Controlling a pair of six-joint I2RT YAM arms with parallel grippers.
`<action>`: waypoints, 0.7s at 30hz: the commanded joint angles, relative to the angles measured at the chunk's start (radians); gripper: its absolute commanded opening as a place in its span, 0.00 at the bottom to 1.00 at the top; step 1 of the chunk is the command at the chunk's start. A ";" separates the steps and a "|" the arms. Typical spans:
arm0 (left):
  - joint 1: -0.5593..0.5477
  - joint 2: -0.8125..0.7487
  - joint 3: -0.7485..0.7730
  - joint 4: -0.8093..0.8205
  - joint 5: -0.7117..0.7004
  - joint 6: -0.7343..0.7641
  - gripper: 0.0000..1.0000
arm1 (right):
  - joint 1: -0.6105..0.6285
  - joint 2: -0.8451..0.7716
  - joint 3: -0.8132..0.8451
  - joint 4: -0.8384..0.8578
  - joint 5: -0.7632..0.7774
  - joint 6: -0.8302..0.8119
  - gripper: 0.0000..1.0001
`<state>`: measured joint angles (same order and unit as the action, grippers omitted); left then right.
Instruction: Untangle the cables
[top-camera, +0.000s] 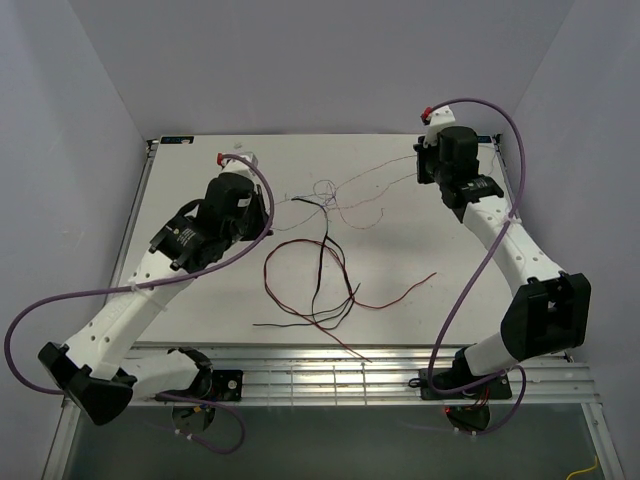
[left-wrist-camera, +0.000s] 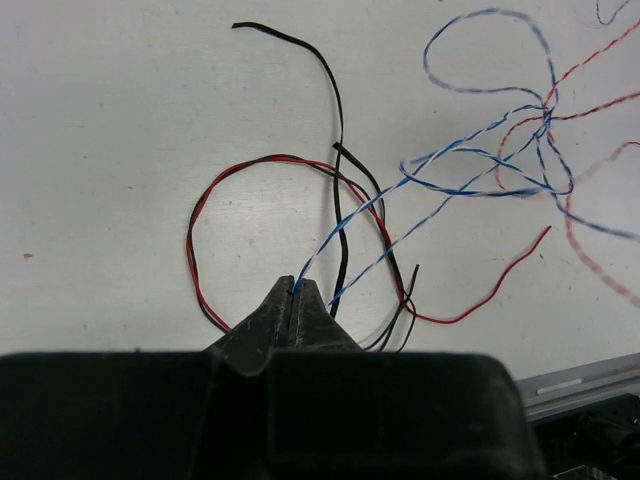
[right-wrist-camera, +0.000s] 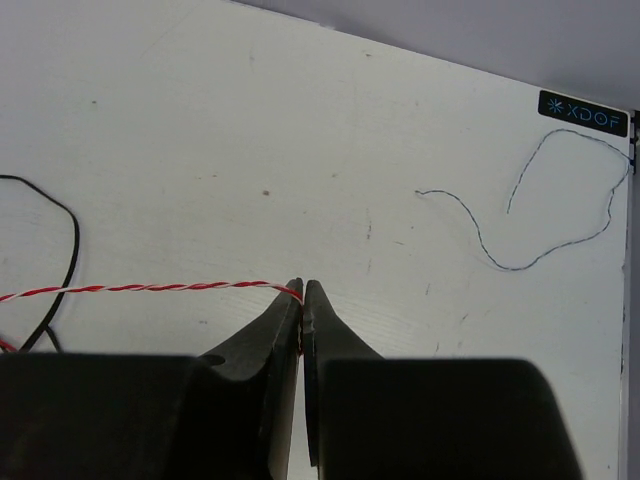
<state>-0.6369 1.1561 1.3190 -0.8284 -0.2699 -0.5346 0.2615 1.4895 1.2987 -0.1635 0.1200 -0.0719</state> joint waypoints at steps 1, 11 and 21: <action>0.003 -0.022 -0.024 0.038 0.047 0.036 0.00 | 0.004 -0.052 0.017 0.033 -0.066 -0.025 0.08; 0.161 0.077 0.131 -0.336 -0.333 -0.229 0.00 | -0.109 -0.041 0.063 -0.028 0.211 -0.052 0.08; 0.358 0.096 0.180 -0.239 -0.285 -0.171 0.00 | -0.242 -0.100 0.042 -0.037 0.182 -0.058 0.08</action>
<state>-0.2947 1.2526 1.4387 -1.0760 -0.5362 -0.7219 0.0101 1.4441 1.3075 -0.2222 0.3016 -0.1143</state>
